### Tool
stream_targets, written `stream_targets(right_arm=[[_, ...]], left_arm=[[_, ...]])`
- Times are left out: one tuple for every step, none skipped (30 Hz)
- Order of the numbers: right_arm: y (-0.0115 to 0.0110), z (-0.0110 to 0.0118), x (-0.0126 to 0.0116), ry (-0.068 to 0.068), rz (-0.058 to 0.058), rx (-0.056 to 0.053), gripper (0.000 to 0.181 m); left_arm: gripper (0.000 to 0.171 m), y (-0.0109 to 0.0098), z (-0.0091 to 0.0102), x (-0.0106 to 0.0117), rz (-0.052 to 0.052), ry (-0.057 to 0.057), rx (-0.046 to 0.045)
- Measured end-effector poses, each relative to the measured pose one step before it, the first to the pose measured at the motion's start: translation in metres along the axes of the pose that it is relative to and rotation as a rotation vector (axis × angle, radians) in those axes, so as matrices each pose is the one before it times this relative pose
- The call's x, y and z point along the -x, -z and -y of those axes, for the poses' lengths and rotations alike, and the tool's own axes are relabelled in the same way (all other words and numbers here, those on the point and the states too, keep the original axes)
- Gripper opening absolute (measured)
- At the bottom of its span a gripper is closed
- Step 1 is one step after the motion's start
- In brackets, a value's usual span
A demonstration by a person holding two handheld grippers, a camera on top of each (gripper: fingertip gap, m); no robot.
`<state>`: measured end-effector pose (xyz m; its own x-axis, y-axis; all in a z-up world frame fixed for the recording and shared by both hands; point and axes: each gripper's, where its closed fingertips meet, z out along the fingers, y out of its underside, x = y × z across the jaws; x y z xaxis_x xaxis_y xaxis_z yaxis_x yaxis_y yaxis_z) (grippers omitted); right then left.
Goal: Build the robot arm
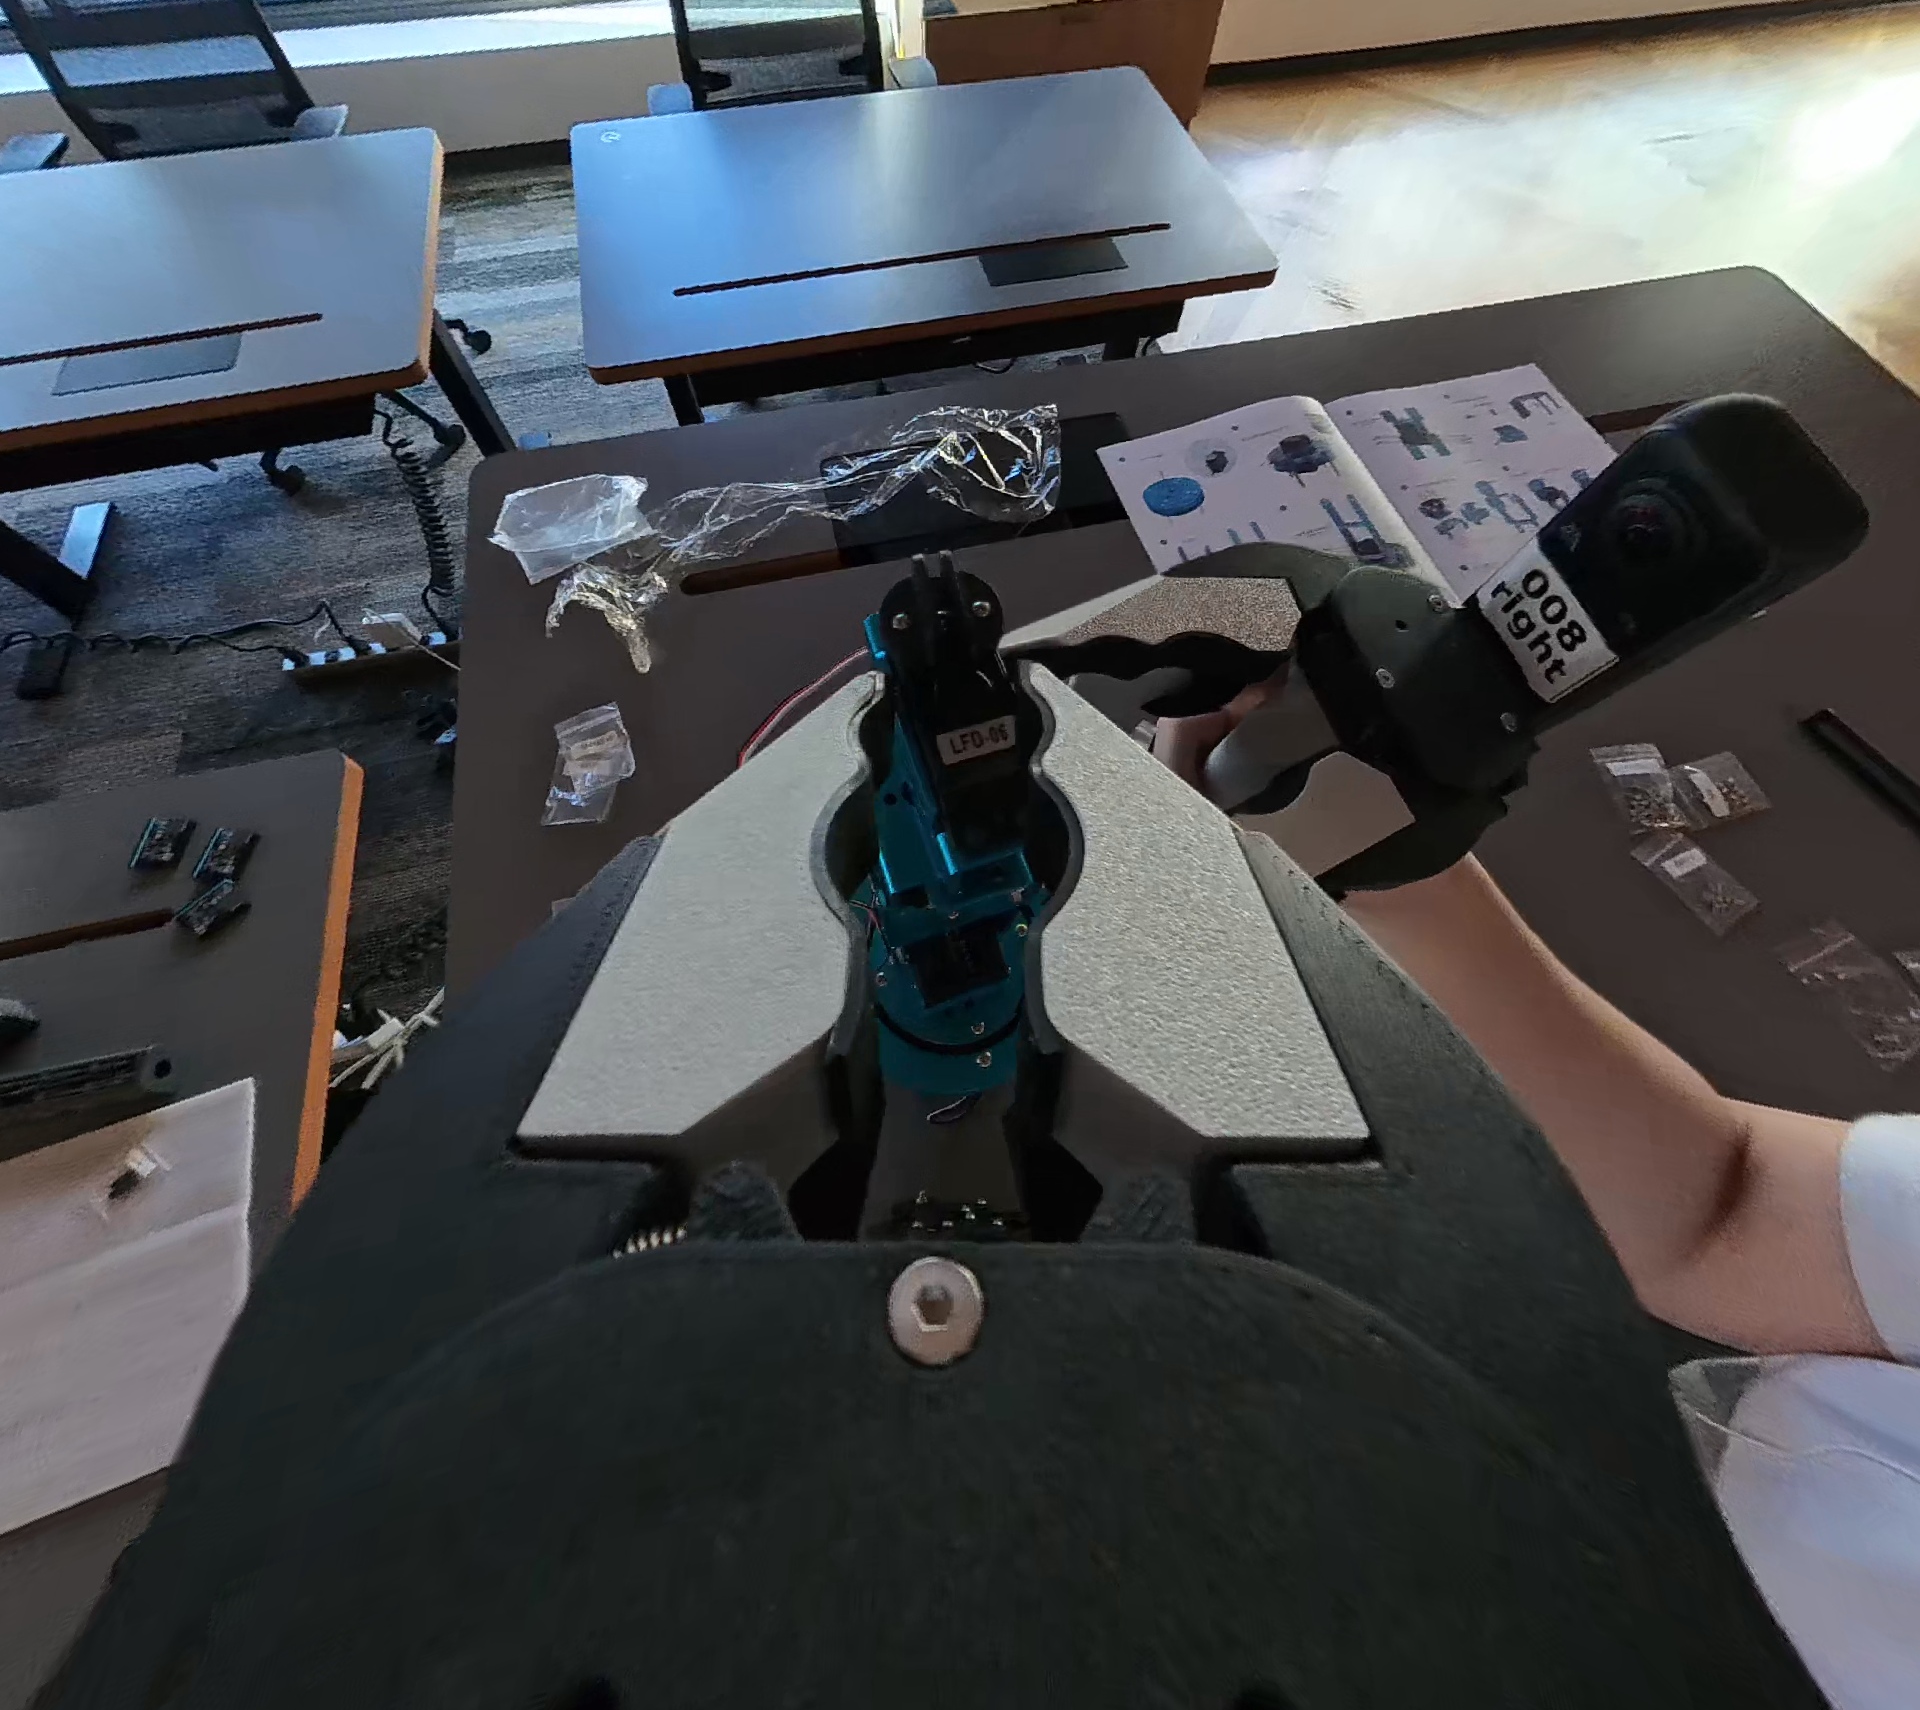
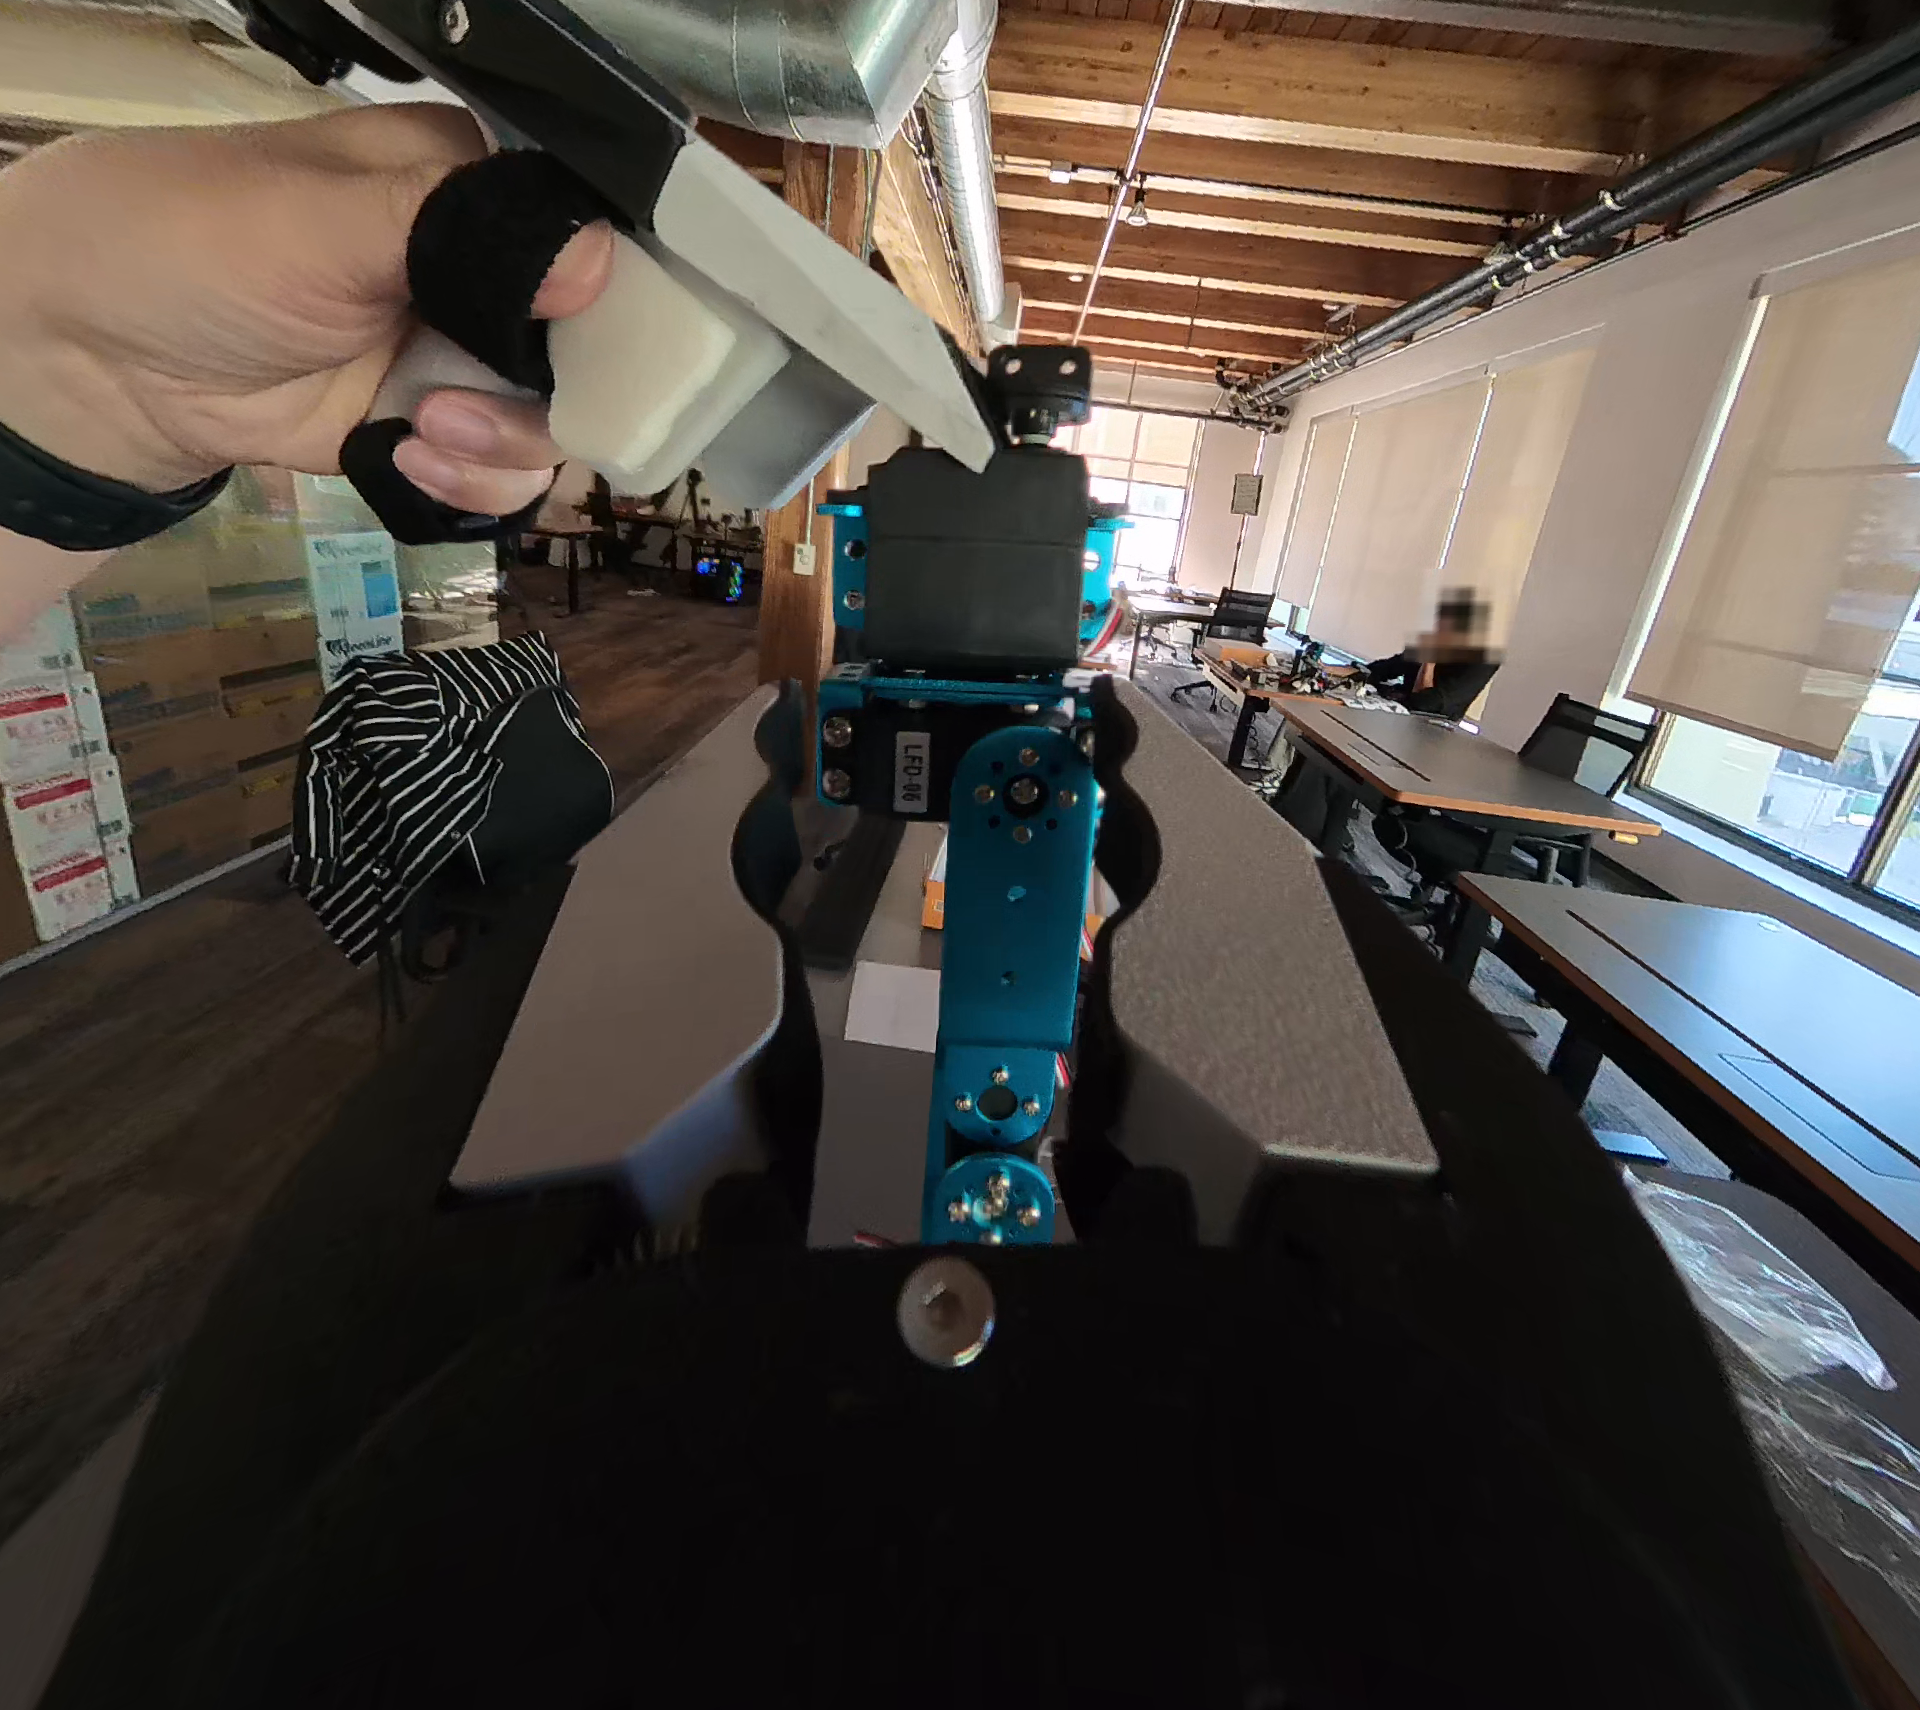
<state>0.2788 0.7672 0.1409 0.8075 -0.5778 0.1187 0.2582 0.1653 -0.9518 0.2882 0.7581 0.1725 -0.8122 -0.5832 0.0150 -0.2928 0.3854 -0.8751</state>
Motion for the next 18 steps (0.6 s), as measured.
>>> stream_targets(right_arm=[[-0.00099,0.00129,-0.00073,-0.0105,0.0056,-0.0056,0.052],[-0.00094,0.00105,-0.00008,-0.0098,0.0066,-0.0036,0.050],[-0.00103,0.00103,0.00054,-0.0042,0.0055,-0.0048,0.049],[-0.00120,0.00020,0.00022,0.0027,-0.0002,0.0006,0.049],[-0.00113,-0.00077,-0.00015,0.0137,-0.0062,0.0064,0.049],[-0.00041,0.00021,-0.00037,0.0194,-0.0076,0.0009,0.048],[-0.00040,-0.00005,-0.00016,0.0111,-0.0029,0.0024,0.048],[-0.00037,0.00009,-0.00039,-0.0011,-0.0004,0.0017,0.048],[0.00001,0.00013,-0.00109,-0.0050,-0.0020,0.0001,0.046],[-0.00002,0.00006,-0.00089,-0.0042,-0.0004,-0.0014,0.045],[0.00006,-0.00011,-0.00040,-0.0039,0.0023,-0.0027,0.045],[0.00010,-0.00004,-0.00057,-0.0048,0.0010,-0.0037,0.045],[0.00011,-0.00013,-0.00053,-0.0046,0.0003,-0.0036,0.045],[0.00006,-0.00007,-0.00019,-0.0041,0.0011,-0.0032,0.045],[0.00001,-0.00012,-0.00013,-0.0032,0.0008,-0.0015,0.045],[0.00006,-0.00007,0.00003,-0.0016,0.0013,-0.0003,0.045],[0.00022,0.00006,0.00023,0.0004,0.0021,0.0001,0.045],[0.00008,-0.00002,0.00019,0.0002,0.0009,0.0003,0.045]], left_arm=[[0.021,-0.00039,0.00022,-0.00023,0.0042,-0.0017,0.00661],[0.020,-0.00005,-0.00006,-0.00003,0.0054,-0.0030,0.00772],[0.020,0.00015,-0.00020,-0.00022,0.0039,-0.0050,0.00694],[0.020,0.00019,-0.00012,-0.00055,0.0014,-0.0063,0.00367],[0.020,0.00026,-0.00004,-0.00068,0.0007,-0.0078,0.00017],[0.020,0.00010,-0.00003,-0.00023,0.0026,-0.0064,-0.00121],[0.020,-0.00009,0.00010,0.00011,0.0024,-0.0030,-0.00150],[0.020,-0.00019,0.00020,-0.00003,0.0001,0.0009,-0.00092],[0.020,-0.00021,0.00013,-0.00026,-0.0030,0.0027,0.00095],[0.020,-0.00005,-0.00002,-0.00008,-0.0033,0.0047,0.00270],[0.020,0.00000,-0.00003,0.00026,-0.0013,0.0098,0.00253],[0.020,-0.00016,-0.00007,0.00040,-0.0002,0.0116,0.00044],[0.020,-0.00014,0.00004,0.00003,-0.0008,0.0063,-0.00066],[0.020,-0.00012,-0.00013,-0.00003,-0.0006,-0.0007,-0.00033],[0.020,0.00021,-0.00002,-0.00012,-0.0003,-0.0024,0.00011],[0.020,0.00018,-0.00016,-0.00008,-0.0011,0.0006,0.00054],[0.021,0.00013,0.00005,-0.00017,-0.0018,0.0017,-0.00008],[0.021,0.00005,0.00009,0.00005,-0.0022,0.0018,-0.00113]])
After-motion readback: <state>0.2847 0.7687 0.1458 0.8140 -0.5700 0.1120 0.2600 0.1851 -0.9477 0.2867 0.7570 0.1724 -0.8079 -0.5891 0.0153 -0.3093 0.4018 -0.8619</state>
